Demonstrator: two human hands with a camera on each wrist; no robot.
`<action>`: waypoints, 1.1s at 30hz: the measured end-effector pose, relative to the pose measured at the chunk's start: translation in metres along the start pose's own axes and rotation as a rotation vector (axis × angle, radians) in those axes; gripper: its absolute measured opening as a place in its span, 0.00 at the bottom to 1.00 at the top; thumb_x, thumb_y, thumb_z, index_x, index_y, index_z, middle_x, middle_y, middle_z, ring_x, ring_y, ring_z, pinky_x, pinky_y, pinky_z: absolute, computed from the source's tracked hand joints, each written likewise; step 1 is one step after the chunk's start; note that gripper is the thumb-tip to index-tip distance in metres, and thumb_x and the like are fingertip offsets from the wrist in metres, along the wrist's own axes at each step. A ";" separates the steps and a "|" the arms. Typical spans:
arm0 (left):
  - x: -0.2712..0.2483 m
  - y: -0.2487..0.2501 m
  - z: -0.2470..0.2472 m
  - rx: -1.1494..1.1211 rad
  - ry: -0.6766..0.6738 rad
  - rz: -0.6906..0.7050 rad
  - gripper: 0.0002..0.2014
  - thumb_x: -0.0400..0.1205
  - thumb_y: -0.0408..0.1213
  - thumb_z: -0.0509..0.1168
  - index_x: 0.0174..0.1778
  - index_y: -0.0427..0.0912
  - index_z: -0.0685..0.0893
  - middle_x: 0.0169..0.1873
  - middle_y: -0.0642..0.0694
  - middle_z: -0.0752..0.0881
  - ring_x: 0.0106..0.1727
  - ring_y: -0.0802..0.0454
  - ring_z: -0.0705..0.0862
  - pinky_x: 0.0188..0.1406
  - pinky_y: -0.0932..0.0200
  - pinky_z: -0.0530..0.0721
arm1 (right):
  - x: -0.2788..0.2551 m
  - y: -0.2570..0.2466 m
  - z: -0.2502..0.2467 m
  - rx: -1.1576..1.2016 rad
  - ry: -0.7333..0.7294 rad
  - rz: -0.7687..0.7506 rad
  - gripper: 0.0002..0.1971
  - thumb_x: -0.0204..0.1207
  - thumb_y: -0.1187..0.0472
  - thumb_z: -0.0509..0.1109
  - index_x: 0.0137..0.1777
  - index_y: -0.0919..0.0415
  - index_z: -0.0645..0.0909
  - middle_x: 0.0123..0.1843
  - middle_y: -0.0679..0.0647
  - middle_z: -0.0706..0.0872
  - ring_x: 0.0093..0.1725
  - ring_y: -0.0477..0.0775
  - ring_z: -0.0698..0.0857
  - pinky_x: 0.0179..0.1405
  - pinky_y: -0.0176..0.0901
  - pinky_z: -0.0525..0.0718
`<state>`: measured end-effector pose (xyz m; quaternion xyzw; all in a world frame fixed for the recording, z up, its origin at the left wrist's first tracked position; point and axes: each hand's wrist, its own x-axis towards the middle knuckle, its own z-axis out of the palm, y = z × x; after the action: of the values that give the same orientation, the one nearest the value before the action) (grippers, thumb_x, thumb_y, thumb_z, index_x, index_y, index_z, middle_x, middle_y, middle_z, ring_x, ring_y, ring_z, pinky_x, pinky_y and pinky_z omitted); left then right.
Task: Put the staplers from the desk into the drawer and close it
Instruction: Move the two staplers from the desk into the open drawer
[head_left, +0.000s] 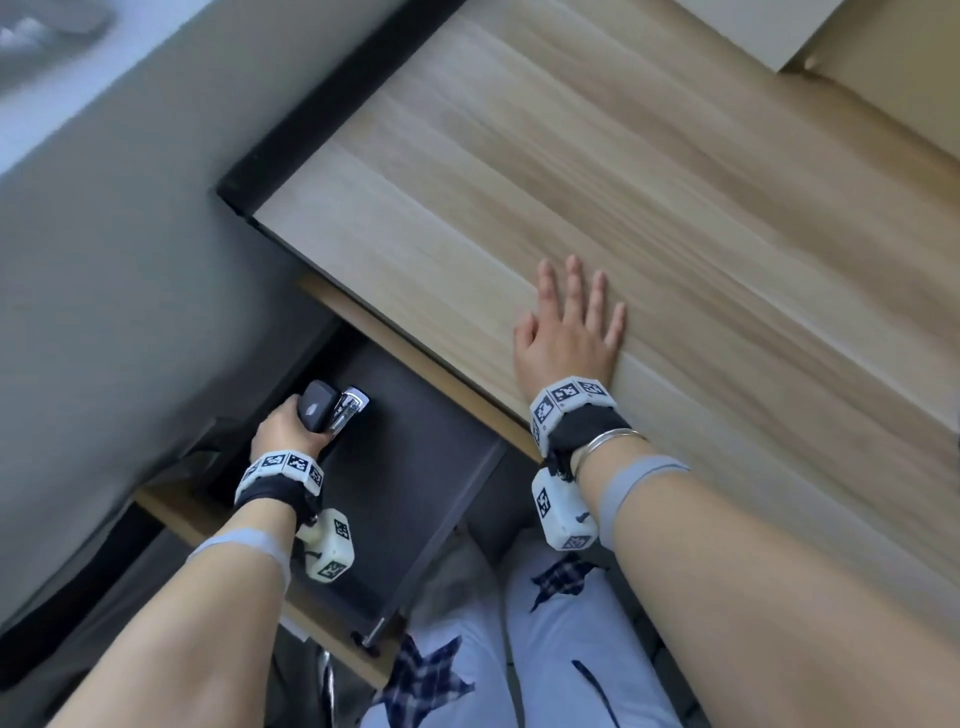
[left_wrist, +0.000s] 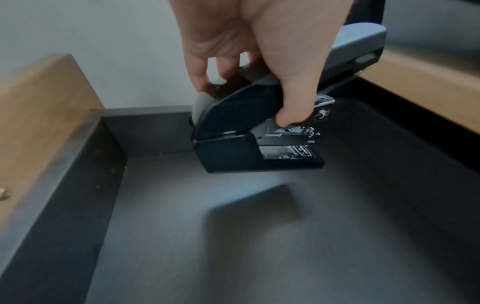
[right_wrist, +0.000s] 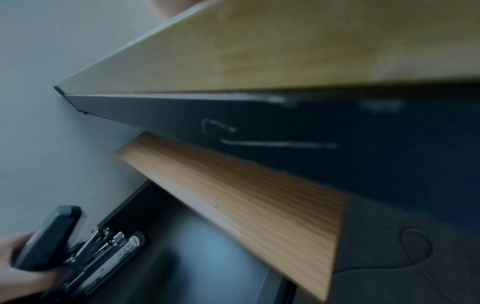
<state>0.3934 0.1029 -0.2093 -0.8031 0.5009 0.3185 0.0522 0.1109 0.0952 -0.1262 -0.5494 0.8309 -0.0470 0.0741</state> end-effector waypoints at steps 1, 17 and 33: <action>0.004 -0.001 0.005 0.012 -0.003 -0.003 0.14 0.68 0.37 0.73 0.46 0.38 0.79 0.47 0.34 0.88 0.51 0.34 0.86 0.46 0.50 0.79 | 0.000 0.000 0.001 -0.003 0.006 0.002 0.31 0.80 0.51 0.54 0.83 0.44 0.52 0.87 0.48 0.53 0.86 0.57 0.51 0.83 0.63 0.47; 0.034 -0.024 0.051 0.069 -0.091 -0.044 0.20 0.70 0.34 0.74 0.56 0.32 0.80 0.54 0.28 0.86 0.57 0.31 0.85 0.55 0.45 0.82 | 0.001 0.001 0.006 -0.018 0.047 0.012 0.31 0.77 0.50 0.55 0.82 0.43 0.56 0.86 0.48 0.57 0.86 0.58 0.55 0.83 0.62 0.49; 0.008 0.003 -0.023 -0.048 0.033 0.133 0.18 0.72 0.34 0.74 0.57 0.36 0.83 0.56 0.36 0.88 0.61 0.39 0.84 0.61 0.51 0.79 | -0.001 0.004 -0.002 0.006 -0.071 0.008 0.31 0.79 0.51 0.54 0.83 0.44 0.53 0.87 0.48 0.54 0.86 0.57 0.52 0.84 0.61 0.46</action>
<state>0.4036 0.0856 -0.1947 -0.7741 0.5464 0.3198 0.0034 0.1068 0.0977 -0.1245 -0.5474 0.8297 -0.0298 0.1053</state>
